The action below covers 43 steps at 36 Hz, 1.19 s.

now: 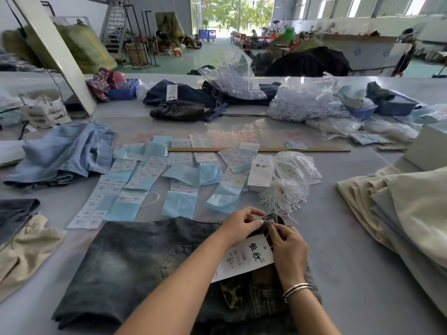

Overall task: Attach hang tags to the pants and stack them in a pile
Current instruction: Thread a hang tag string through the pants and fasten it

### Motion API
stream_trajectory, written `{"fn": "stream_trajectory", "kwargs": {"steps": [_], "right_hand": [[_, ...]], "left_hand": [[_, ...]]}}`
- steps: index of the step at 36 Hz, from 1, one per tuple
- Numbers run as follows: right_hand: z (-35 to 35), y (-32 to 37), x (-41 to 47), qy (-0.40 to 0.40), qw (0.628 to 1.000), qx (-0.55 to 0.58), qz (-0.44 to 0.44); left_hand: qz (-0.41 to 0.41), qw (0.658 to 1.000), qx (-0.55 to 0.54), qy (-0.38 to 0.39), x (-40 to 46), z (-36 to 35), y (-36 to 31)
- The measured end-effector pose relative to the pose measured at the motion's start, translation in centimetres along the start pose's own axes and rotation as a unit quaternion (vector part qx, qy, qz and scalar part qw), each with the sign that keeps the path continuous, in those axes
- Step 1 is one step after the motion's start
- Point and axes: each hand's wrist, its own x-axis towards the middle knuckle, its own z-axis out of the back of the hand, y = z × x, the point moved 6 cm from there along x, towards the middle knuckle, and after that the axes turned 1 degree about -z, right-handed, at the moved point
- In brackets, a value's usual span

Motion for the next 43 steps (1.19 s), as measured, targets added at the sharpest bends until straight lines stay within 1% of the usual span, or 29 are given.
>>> {"fn": "stream_trajectory", "kwargs": {"steps": [3,6,12,15,18,21,24,26,29,32,34,36,41,43], "right_hand": [[-0.1,-0.1,-0.1,-0.005,1.000,-0.016,0.003],[-0.1,0.1,-0.3,-0.012,0.999,-0.049,0.013],[-0.1,0.2,-0.4,0.003,0.997,-0.067,0.028],[-0.1,0.4,-0.1,0.035,0.996,-0.065,0.044],[0.4,0.0,0.4,0.089,0.995,-0.047,0.020],[1.4,-0.9,0.5,0.139,0.988,0.042,-0.048],[2.7,-1.1,-0.3,0.149,0.977,0.129,-0.085],[3.1,-1.2,-0.9,0.157,0.958,0.209,-0.119],[3.9,-1.3,-1.8,0.152,0.920,0.322,-0.166],[4.5,-1.2,-2.3,0.151,0.881,0.407,-0.190],[4.7,-0.9,-2.2,0.163,0.865,0.437,-0.184],[4.9,-0.3,-2.0,0.171,0.858,0.454,-0.171],[4.6,1.3,-1.5,0.195,0.843,0.478,-0.149],[4.5,1.7,-1.4,0.202,0.845,0.474,-0.142]], "left_hand": [[-0.001,1.000,-0.005,-0.004,0.3,-0.1,0.5],[-0.016,0.999,0.004,-0.039,0.3,-0.3,0.9],[-0.022,0.994,-0.008,-0.109,0.2,-0.5,1.6],[-0.010,0.992,0.011,-0.128,0.4,-0.4,1.4],[0.016,0.990,-0.042,-0.132,0.5,-0.2,1.6],[0.031,0.987,-0.075,-0.137,0.5,0.1,1.8],[0.053,0.983,-0.111,-0.134,0.7,0.2,2.2],[0.066,0.978,-0.149,-0.132,0.8,0.1,2.4],[0.072,0.970,-0.181,-0.144,0.7,0.2,2.7],[0.078,0.963,-0.205,-0.156,0.6,0.3,2.9],[0.067,0.960,-0.218,-0.161,0.6,0.4,2.7],[0.042,0.962,-0.219,-0.158,0.5,0.5,1.9],[-0.036,0.982,-0.159,-0.092,0.4,-0.9,-1.0],[-0.061,0.986,-0.139,-0.069,0.2,-1.7,-2.1]]}}
